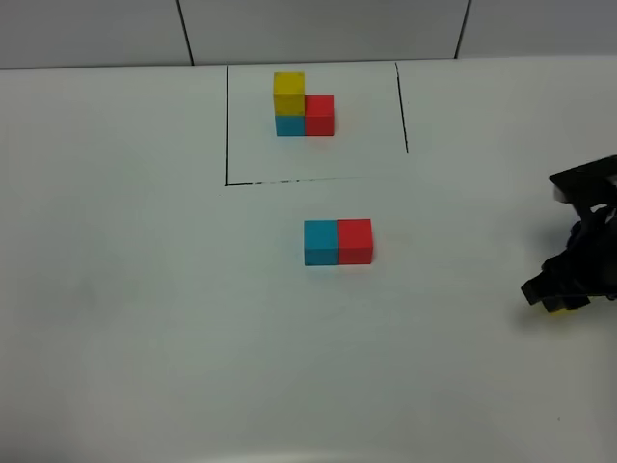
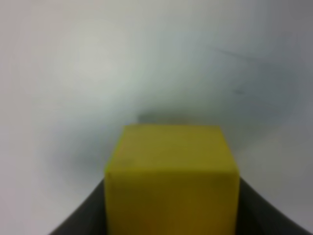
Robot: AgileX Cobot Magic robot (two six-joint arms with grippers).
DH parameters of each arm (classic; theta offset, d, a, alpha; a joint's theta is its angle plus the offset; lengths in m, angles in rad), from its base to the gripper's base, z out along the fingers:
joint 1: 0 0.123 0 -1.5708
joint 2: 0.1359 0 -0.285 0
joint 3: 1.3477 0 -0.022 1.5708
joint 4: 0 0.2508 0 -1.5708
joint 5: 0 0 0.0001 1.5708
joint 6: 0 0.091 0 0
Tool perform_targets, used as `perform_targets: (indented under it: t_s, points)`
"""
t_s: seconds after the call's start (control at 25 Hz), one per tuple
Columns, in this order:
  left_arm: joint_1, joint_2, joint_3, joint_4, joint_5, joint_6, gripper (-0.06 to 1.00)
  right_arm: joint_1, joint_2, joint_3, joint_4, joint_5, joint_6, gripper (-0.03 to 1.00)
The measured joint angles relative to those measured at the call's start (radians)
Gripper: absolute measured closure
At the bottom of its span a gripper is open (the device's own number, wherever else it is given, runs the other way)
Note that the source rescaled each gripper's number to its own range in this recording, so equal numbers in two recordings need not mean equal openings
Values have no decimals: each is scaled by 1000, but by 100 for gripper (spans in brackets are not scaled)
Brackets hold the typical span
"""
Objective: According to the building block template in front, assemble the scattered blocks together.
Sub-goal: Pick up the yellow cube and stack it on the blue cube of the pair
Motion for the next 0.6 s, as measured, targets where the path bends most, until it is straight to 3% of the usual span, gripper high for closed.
perform_targets:
  t_s: [0.2, 0.4, 0.6]
  points:
    - [0, 0, 0, 0, 0, 0, -2, 177, -5, -167, -22, 179, -247, 95]
    - [0, 0, 0, 0, 0, 0, -2, 386, 93, -436, -136, 398, -323, 95]
    - [0, 0, 0, 0, 0, 0, -2, 499, 228, -681, -185, 509, -381, 95]
